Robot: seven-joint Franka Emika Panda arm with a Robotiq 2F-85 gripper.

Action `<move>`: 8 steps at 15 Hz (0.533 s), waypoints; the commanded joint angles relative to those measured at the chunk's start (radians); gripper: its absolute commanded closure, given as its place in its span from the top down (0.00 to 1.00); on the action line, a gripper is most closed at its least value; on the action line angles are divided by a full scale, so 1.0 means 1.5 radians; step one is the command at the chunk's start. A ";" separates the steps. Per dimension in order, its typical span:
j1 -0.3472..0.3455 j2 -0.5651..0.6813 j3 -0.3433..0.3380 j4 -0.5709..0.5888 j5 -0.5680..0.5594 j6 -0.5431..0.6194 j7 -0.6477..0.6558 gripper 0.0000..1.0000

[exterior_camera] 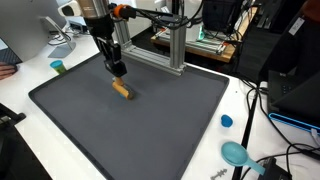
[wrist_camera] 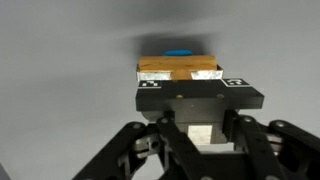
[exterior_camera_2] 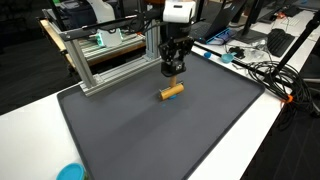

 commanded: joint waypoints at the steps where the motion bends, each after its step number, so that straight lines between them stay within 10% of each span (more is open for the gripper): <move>1: 0.004 0.030 -0.004 0.010 -0.006 0.020 0.010 0.22; 8: -0.015 0.007 0.017 -0.001 0.043 -0.054 -0.046 0.22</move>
